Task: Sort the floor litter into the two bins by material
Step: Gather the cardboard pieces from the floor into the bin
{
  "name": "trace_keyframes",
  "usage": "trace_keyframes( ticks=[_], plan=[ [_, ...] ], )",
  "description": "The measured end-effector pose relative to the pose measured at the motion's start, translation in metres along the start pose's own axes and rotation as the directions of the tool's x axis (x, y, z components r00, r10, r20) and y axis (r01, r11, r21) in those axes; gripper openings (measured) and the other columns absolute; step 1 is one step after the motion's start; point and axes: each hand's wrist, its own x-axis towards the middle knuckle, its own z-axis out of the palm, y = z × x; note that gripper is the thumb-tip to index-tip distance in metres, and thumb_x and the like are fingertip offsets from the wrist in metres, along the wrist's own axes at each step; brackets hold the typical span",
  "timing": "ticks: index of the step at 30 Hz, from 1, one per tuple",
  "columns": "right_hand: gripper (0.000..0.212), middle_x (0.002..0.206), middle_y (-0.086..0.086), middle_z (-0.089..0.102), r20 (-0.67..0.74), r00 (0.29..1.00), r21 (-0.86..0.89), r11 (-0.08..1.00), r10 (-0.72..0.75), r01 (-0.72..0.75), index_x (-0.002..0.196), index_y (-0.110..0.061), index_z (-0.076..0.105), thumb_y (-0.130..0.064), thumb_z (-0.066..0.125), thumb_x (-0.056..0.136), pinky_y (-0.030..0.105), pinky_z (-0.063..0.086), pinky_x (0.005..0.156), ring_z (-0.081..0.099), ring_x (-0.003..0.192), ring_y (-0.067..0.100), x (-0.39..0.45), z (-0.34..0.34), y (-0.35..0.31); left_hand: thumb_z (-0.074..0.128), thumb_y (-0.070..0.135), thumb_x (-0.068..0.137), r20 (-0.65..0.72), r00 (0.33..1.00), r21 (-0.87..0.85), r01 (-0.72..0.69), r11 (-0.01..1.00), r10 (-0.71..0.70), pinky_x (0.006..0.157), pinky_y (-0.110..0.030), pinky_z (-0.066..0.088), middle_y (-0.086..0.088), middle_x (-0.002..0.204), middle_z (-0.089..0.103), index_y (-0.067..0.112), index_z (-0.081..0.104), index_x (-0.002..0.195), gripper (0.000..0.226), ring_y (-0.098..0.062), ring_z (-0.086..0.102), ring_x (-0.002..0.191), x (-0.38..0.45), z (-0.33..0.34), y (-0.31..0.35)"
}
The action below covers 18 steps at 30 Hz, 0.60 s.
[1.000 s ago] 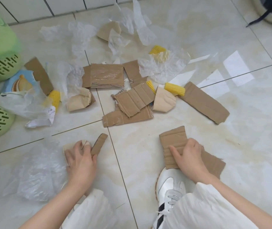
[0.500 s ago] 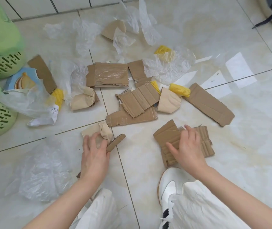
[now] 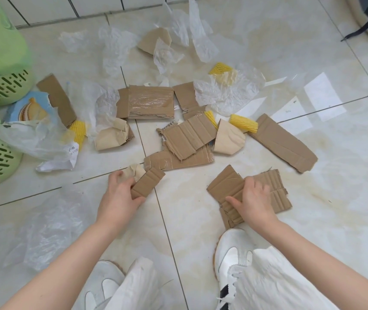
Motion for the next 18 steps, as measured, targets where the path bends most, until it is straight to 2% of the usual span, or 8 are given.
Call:
trace_keyframes(
  ticks=[4,6,10,12,15,18],
  plan=[
    [0.051,0.110,0.004,0.056,-0.030,0.999,0.065,0.997,-0.030,0.032,0.118,-0.012,0.038,-0.040,0.065,0.085,0.039,0.034,0.080,0.046,0.101,0.028,-0.005,-0.004,-0.004,0.078,0.039,0.071,0.041,0.999,0.202,-0.025,0.979,0.017,0.098,-0.037,0.032,-0.005,0.122,0.039,0.022,0.066,0.101,0.036,-0.031,0.029,0.116,0.017,-0.012,0.001],
    [0.056,0.114,0.001,0.056,-0.052,0.997,0.087,0.995,-0.054,0.058,0.125,-0.015,0.034,-0.035,0.067,0.084,0.039,0.032,0.082,0.047,0.103,0.026,-0.007,-0.005,-0.006,0.080,0.035,0.069,0.067,0.997,0.174,-0.042,0.984,0.030,0.099,-0.037,0.032,-0.005,0.123,0.038,0.021,0.066,0.096,0.033,-0.031,0.028,0.115,0.022,-0.013,0.003],
    [0.066,0.110,-0.002,0.055,-0.036,0.996,0.115,0.989,-0.085,0.088,0.134,-0.022,0.026,-0.030,0.068,0.084,0.039,0.030,0.083,0.049,0.104,0.023,-0.005,-0.008,-0.007,0.083,0.033,0.065,0.078,0.997,0.154,-0.038,0.987,0.026,0.099,-0.040,0.032,-0.004,0.141,0.030,0.027,0.059,0.082,0.030,-0.033,0.026,0.122,0.025,-0.016,0.004],
    [0.063,0.115,-0.003,0.054,-0.012,0.995,0.085,0.992,-0.096,0.097,0.134,-0.022,0.029,-0.032,0.066,0.085,0.038,0.028,0.086,0.048,0.109,0.022,-0.003,-0.010,-0.007,0.084,0.038,0.062,0.085,0.996,0.180,-0.035,0.983,0.020,0.095,-0.039,0.031,-0.003,0.131,0.035,0.027,0.056,0.078,0.034,-0.030,0.027,0.119,0.027,-0.018,0.003],
    [0.057,0.118,-0.004,0.052,0.007,0.994,0.047,0.993,-0.106,0.106,0.132,-0.021,0.034,-0.035,0.064,0.086,0.036,0.027,0.086,0.048,0.110,0.020,-0.002,-0.011,-0.008,0.083,0.047,0.060,0.115,0.993,0.218,-0.001,0.976,-0.025,0.088,-0.035,0.026,0.003,0.110,0.035,0.025,0.063,0.081,0.037,-0.024,0.029,0.113,0.031,-0.022,0.002],
    [0.052,0.114,-0.004,0.050,-0.006,0.992,0.063,0.990,-0.123,0.123,0.128,-0.020,0.036,-0.032,0.065,0.086,0.034,0.026,0.083,0.052,0.104,0.017,-0.003,-0.012,-0.010,0.082,0.047,0.060,0.121,0.993,0.182,-0.029,0.983,0.007,0.082,-0.033,0.025,0.006,0.100,0.040,0.028,0.064,0.079,0.032,-0.017,0.041,0.101,0.031,-0.024,0.000]
  ],
)
